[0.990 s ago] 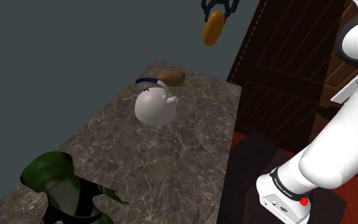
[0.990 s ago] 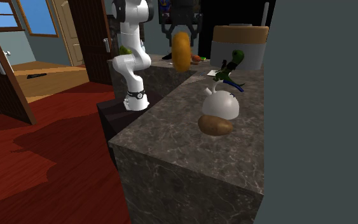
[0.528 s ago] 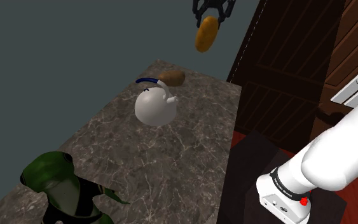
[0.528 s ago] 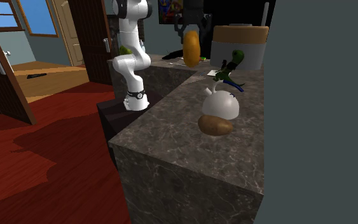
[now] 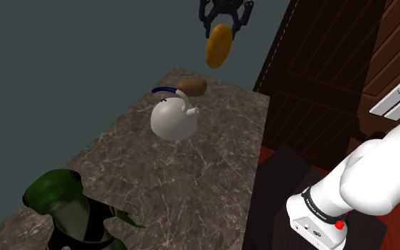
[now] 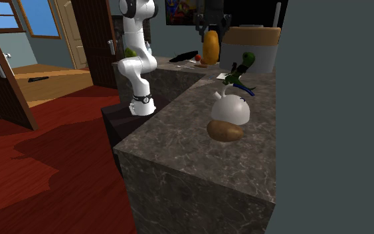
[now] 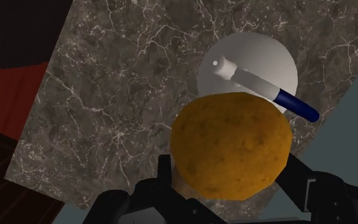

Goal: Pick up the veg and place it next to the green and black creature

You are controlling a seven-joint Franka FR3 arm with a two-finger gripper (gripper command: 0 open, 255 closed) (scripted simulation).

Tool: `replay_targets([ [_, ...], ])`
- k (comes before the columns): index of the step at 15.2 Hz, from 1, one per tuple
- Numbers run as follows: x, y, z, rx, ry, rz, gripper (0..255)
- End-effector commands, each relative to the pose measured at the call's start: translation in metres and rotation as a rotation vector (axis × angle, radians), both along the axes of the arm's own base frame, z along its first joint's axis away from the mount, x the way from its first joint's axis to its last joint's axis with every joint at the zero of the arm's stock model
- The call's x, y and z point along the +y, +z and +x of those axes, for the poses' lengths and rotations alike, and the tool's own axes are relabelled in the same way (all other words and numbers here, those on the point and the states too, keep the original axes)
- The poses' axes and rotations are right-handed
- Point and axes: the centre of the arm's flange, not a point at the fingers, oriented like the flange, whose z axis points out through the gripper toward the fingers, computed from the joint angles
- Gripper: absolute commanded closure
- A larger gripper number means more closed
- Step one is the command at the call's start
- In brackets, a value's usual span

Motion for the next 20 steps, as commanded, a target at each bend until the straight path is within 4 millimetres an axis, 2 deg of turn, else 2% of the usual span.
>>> replay_targets([
  [1, 0.026, -0.001, -0.011, 0.0, -0.001, 0.0, 255],
  [20, 0.257, 0.0, -0.109, 0.0, -0.001, 0.0, 255],
])
